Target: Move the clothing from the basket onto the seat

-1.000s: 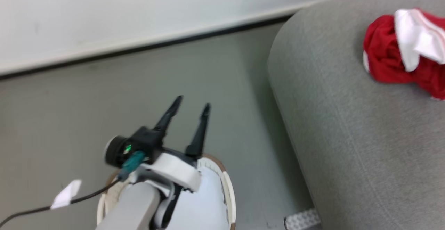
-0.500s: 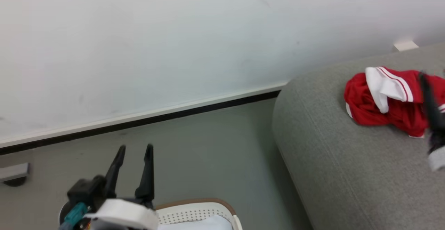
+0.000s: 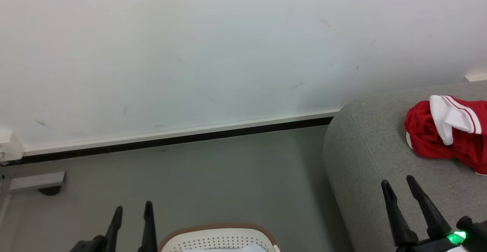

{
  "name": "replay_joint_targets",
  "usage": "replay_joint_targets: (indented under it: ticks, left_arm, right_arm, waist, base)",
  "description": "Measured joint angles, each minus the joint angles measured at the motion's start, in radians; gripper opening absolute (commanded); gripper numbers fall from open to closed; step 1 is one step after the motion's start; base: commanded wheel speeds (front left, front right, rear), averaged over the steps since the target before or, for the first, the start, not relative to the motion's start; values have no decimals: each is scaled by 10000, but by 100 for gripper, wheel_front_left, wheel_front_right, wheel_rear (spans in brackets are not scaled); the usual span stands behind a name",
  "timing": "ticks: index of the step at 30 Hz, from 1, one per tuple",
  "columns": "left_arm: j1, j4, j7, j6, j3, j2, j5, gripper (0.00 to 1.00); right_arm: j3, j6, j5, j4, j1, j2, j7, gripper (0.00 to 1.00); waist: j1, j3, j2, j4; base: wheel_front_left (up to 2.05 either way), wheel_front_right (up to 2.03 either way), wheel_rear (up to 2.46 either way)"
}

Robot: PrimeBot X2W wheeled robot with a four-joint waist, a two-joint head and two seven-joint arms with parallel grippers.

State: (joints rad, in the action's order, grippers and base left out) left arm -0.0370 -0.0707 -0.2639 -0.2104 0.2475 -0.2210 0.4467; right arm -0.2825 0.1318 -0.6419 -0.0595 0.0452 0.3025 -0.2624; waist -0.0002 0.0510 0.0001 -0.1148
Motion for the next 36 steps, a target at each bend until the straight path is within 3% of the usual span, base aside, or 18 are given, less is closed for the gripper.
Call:
replay_joint_targets:
  ticks: [6,31,32,36]
  left_arm:
    - [-227,-157,-2,336,-318,345,-349,100]
    - [-133,-606,-2,1076,-1070,1047,-1315,100]
    - [-130,-625,-2,1112,-1081,1064,-1315,0]
    - [-249,-894,58,1152,-1060,1156,-1162,0]
  right_arm:
    - [-8,0,345,151,-363,-451,0,100]
    - [-107,0,418,79,-209,-520,0,100]
    - [-107,0,418,79,-201,-520,0,0]
    - [-128,0,276,-150,-407,-616,65,0]
  waist:
    - [1,-62,0,334]
    - [3,-328,0,592]
    - [2,-336,0,597]
    - [3,-344,0,604]
  base:
    - [0,0,0]
    - [0,0,0]
    - [0,0,0]
    - [0,0,0]
